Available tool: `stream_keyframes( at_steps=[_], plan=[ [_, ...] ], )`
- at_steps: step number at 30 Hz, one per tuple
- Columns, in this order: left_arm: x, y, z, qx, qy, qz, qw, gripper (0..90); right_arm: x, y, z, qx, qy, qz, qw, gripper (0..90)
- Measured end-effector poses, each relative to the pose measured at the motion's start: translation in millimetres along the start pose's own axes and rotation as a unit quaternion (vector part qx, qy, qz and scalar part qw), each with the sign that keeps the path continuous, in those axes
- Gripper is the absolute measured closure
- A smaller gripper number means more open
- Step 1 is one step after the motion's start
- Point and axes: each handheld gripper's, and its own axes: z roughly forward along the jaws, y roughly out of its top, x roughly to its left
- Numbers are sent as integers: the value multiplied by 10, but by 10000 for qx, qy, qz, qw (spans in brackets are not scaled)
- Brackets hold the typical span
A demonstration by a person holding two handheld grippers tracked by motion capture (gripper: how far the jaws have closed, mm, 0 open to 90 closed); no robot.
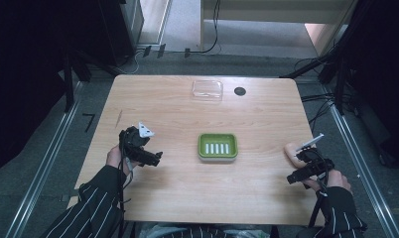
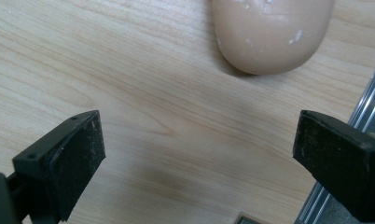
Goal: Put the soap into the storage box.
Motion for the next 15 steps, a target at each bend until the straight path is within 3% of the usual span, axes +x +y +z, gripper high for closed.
stream_keyframes(
  at_steps=[15],
  plan=[
    [7, -20, -2, -18, -21, -37, 10000, 0, 28, 28, 3, 39, -20, -25, 10000, 27]
  ],
)
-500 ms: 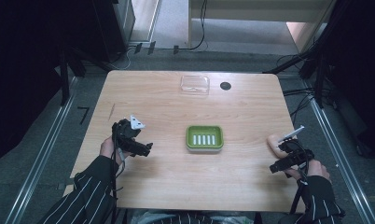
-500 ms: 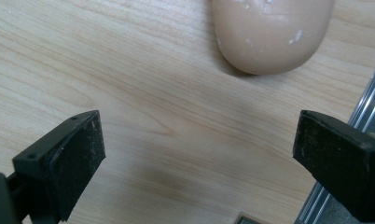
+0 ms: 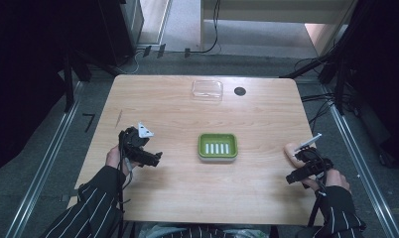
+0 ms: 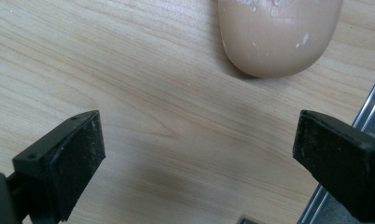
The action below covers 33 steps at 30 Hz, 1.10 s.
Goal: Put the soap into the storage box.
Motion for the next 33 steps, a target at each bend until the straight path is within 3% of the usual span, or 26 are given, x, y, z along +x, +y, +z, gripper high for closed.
stream_keyframes(
  at_steps=[33],
  plan=[
    [-11, 3, 8, 52, 15, 29, 10000, 0, -80, 137, -29, -277, -124, -134, 9994, 27]
  ],
)
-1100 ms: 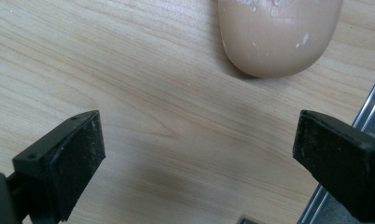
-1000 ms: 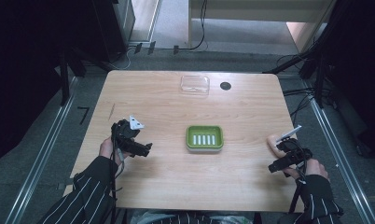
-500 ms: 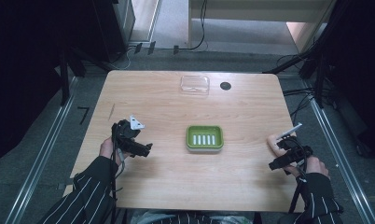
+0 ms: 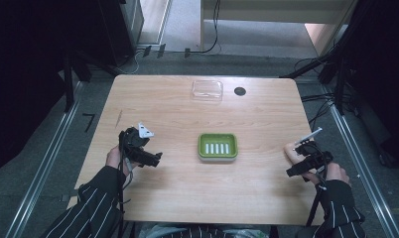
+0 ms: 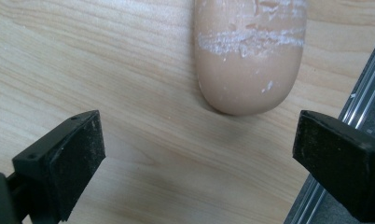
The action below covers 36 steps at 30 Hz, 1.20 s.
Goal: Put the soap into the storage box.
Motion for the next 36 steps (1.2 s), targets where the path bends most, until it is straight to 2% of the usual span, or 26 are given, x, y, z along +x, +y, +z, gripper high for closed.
stream_keyframes(
  at_steps=[13, 36],
  plan=[
    [-12, 1, 9, 24, -22, 26, 10000, 0, -4, 129, -4, -80, -4, -86, 9999, 27],
    [-4, -4, 16, 21, -31, 1, 10000, 0, -147, 322, 4, -269, 32, -167, 9995, 26]
  ],
)
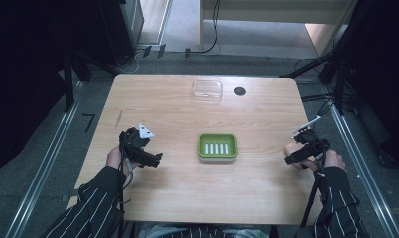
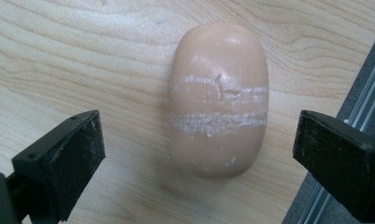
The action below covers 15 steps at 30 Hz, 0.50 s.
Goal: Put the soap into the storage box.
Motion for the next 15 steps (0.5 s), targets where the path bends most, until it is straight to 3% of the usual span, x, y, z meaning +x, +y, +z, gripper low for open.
stream_keyframes(
  at_steps=[15],
  plan=[
    [1, -1, 4, 13, 9, -1, 10000, 0, -132, 107, 108, 12, 167, 27, 9999, 26]
  ],
)
